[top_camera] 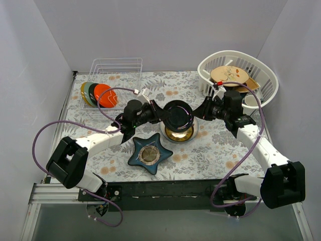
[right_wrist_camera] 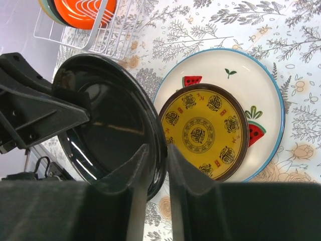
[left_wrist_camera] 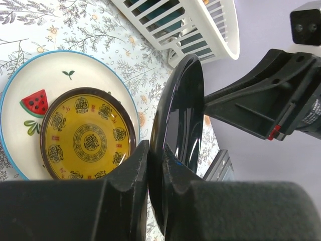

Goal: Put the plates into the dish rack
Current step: Pick up the plate at the center of the board, then insert the plate into the dish rack.

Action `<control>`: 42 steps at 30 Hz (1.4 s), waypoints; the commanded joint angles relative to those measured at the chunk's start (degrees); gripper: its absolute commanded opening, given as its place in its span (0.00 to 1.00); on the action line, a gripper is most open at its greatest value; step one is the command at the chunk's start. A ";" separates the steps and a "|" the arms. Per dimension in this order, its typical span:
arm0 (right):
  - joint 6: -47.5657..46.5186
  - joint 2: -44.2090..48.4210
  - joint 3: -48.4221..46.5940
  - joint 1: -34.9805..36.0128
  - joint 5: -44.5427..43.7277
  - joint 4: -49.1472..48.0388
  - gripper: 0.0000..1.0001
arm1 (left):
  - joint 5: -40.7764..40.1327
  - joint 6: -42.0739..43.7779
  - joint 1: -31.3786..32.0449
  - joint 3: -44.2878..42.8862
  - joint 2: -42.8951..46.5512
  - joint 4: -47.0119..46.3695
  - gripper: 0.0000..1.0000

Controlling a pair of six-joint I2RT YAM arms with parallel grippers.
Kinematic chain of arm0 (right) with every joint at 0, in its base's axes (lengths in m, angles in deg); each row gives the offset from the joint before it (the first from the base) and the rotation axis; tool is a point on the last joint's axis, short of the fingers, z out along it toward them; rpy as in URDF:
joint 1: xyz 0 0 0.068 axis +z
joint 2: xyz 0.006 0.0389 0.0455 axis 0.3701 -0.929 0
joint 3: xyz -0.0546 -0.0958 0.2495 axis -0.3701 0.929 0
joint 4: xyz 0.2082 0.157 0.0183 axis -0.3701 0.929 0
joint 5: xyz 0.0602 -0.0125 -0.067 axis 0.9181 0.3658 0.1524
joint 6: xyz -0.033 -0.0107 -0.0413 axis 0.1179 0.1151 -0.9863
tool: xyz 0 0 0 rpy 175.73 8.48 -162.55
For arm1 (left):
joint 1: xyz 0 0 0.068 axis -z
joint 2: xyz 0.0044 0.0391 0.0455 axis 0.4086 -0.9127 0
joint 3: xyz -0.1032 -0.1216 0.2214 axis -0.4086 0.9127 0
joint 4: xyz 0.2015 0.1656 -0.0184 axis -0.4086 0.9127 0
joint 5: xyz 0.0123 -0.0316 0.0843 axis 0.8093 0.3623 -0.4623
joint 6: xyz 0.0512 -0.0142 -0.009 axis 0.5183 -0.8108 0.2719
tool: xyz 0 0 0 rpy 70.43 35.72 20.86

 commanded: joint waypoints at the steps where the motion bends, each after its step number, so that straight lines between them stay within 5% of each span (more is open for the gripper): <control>1: 0.12 2.37 -0.62 0.20 2.65 -3.85 0.33 | 0.13 1.18 0.23 -0.63 2.19 0.97 0.00; 11: 0.65 3.25 -0.09 -0.15 5.82 -6.67 0.45 | 3.29 -0.49 0.23 -3.62 4.03 0.80 0.00; 32: -0.59 5.80 -1.32 -0.50 5.90 -4.56 0.50 | 6.46 1.88 -4.52 -6.61 8.69 4.93 0.00; 42: 4.16 5.54 1.40 -0.42 9.77 -10.62 0.52 | 11.64 -4.69 -4.96 -2.66 7.90 -4.03 0.00</control>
